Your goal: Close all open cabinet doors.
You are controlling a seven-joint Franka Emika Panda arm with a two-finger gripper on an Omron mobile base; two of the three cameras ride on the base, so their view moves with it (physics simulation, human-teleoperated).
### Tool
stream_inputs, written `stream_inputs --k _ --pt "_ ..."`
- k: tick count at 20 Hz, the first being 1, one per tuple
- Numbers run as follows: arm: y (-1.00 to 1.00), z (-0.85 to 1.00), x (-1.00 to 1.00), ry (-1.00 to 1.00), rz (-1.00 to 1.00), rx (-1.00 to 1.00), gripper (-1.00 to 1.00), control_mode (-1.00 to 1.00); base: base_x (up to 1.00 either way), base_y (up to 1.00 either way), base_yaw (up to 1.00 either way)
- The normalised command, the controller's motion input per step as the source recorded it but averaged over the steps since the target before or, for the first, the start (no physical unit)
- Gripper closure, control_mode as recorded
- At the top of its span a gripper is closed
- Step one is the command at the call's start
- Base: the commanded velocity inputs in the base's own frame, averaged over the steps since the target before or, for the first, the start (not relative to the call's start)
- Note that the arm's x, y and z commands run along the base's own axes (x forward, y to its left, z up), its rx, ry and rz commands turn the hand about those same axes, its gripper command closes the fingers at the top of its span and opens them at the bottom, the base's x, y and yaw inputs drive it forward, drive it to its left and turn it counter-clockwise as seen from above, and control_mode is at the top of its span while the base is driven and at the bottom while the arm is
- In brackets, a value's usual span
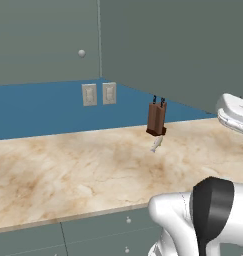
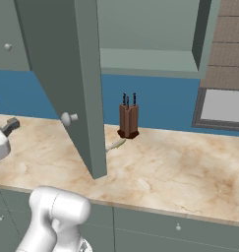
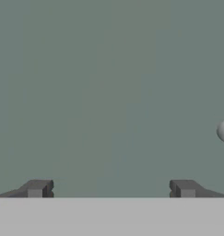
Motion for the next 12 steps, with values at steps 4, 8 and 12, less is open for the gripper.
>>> stream_inputs --k 4,8,12 --pt "-0.26 0.00 0.20 0.00 0.00 0.00 -1.00 -1.00 0.00 0.00 0.00" --pt "-0.39 0.00 0.34 0.00 0.01 0.00 -1.00 -1.00 0.00 0.00 0.00" --pt "-0.21 0.00 0.36 0.00 0.00 0.00 -1.00 -1.00 0.00 0.00 0.00"
